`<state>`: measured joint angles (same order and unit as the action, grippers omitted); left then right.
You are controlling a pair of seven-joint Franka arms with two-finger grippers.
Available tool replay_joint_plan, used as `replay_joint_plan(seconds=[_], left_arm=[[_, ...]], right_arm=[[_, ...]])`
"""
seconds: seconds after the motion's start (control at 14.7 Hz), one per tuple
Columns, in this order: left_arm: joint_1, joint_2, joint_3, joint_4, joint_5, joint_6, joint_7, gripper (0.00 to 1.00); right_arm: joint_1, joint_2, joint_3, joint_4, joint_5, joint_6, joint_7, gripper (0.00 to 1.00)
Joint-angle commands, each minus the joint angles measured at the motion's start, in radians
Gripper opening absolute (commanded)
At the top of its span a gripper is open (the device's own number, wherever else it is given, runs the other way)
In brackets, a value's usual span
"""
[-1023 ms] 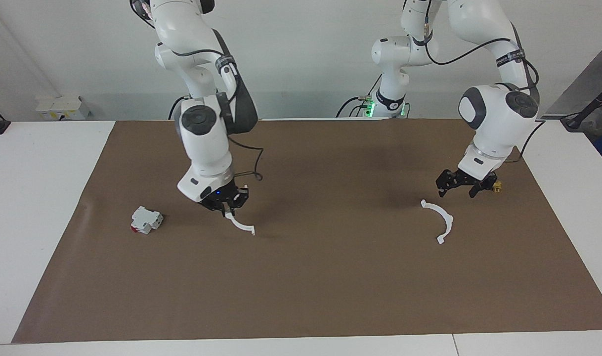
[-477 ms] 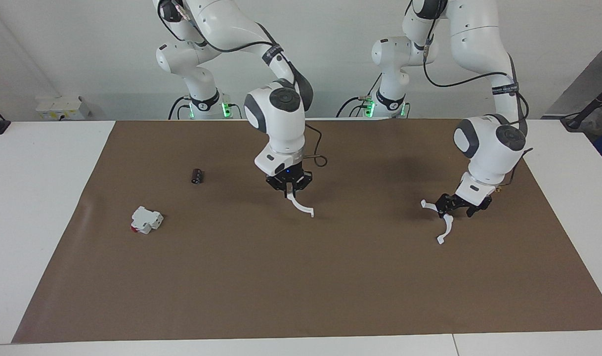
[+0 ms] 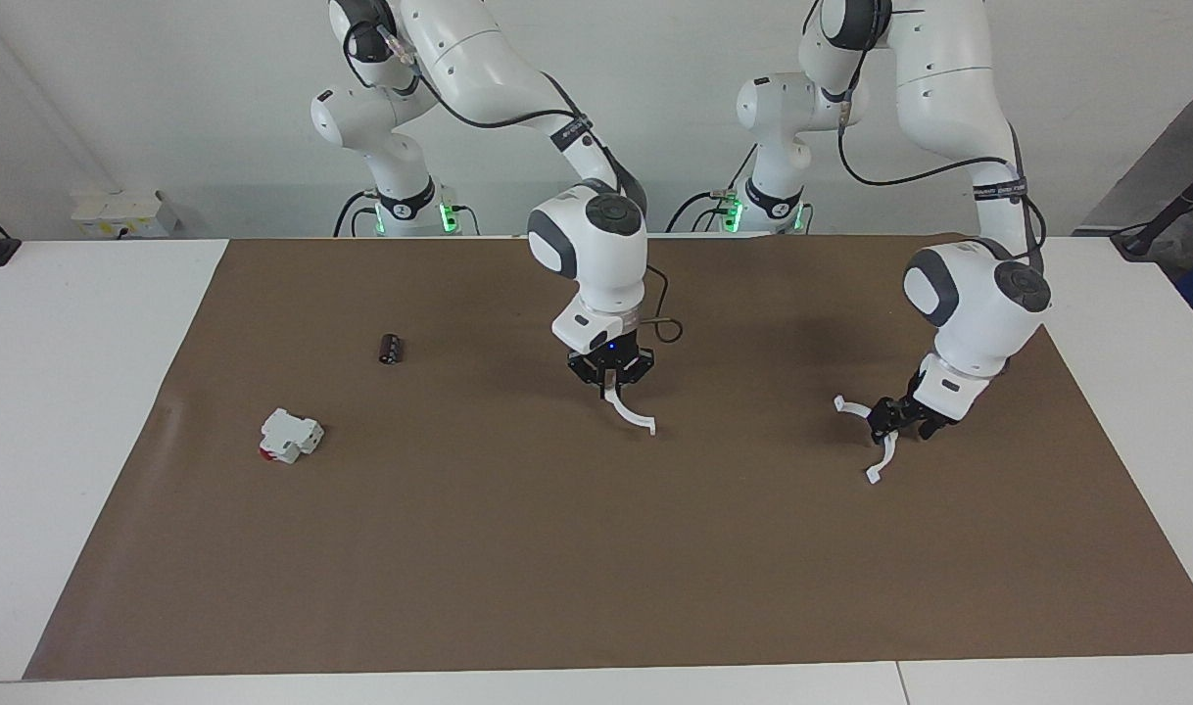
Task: Assemble drain pipe with both arms
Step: 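Place the clamp half mid-table with the right gripper and withdraw it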
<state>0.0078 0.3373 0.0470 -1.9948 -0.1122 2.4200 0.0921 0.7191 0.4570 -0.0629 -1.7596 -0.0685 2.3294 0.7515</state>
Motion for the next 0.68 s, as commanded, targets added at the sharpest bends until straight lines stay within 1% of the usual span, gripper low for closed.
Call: replay_joint_plan(seconds=[0.0,0.34,0.41,0.48,0.55,0.61], left_arm=[[0.000,0.005,-0.004,0.007,-0.020,-0.012,-0.017,0.88],[-0.006,-0.021,-0.003,-0.015,-0.018,-0.047,-0.057,0.88],[-0.006,-0.024,-0.003,-0.015,-0.018,-0.048,-0.055,0.88],[-0.008,-0.026,-0.003,-0.015,-0.018,-0.050,-0.057,0.76],[-0.008,-0.026,-0.003,-0.015,-0.018,-0.059,-0.057,0.50],[-0.008,-0.027,-0.001,-0.013,-0.018,-0.070,-0.058,0.26]], right_arm=[[0.022,0.032,-0.003,-0.003,-0.040,0.045,0.032,0.00],[0.025,0.038,-0.003,-0.018,-0.043,0.064,0.032,0.00],[0.023,0.038,-0.003,-0.021,-0.043,0.064,0.034,0.11],[0.023,0.038,-0.003,-0.023,-0.043,0.064,0.051,0.42],[0.023,0.038,-0.003,-0.023,-0.043,0.062,0.072,0.83],[0.025,0.037,-0.003,-0.020,-0.043,0.062,0.078,1.00]])
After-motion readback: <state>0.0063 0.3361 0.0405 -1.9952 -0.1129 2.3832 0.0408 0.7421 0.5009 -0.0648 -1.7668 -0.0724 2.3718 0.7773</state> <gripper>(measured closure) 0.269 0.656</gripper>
